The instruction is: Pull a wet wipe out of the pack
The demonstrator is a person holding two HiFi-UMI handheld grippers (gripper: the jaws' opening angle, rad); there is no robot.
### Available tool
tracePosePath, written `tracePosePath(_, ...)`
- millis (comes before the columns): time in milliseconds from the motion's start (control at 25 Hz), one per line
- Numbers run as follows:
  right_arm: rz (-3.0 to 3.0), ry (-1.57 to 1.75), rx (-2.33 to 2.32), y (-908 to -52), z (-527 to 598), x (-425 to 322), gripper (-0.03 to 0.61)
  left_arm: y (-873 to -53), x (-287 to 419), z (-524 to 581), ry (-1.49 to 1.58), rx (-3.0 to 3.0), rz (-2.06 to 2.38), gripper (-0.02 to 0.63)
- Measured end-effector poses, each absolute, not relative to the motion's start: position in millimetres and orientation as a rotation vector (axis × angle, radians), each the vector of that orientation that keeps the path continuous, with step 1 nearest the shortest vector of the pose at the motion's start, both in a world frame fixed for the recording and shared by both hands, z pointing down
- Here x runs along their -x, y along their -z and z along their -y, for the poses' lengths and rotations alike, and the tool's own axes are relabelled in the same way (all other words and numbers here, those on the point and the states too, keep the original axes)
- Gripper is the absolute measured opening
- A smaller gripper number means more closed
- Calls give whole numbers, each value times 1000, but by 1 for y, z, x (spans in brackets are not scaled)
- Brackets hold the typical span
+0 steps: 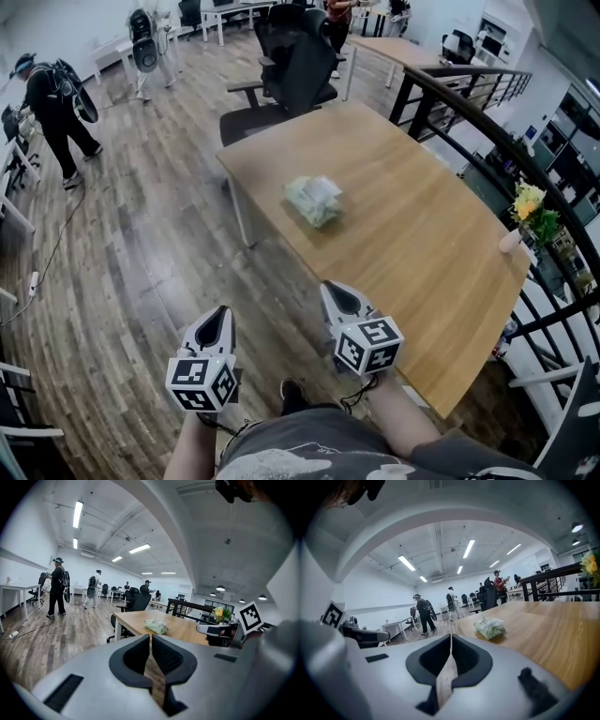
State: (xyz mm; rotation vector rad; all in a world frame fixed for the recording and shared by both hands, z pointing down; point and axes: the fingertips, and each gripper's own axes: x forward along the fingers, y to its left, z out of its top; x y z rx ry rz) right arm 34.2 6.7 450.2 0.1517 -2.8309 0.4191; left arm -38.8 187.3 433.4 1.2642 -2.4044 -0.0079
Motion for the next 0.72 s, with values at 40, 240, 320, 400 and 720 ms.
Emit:
tracePosePath(40,2830,-420,-148,-451,-2,-30,26,-433,43,-183,7,-1262,2409,28)
tracePosePath(240,2825,-409,-105,-454,15,-10,26,-431,57,-166,6,-1250,2425,28)
tracePosePath(320,2822,-404,-88,-453,16,-6,26,-429,59,-163,10,-1244,2425,28)
tracePosePath(400,2819,-405,-75,-453,15,-4,26,-429,60,-163,16,-1239,2422,28)
tracePosePath(720,2807,-409,-68,-455,23,3,26,-427,71,-155,7,-1235,2421,28)
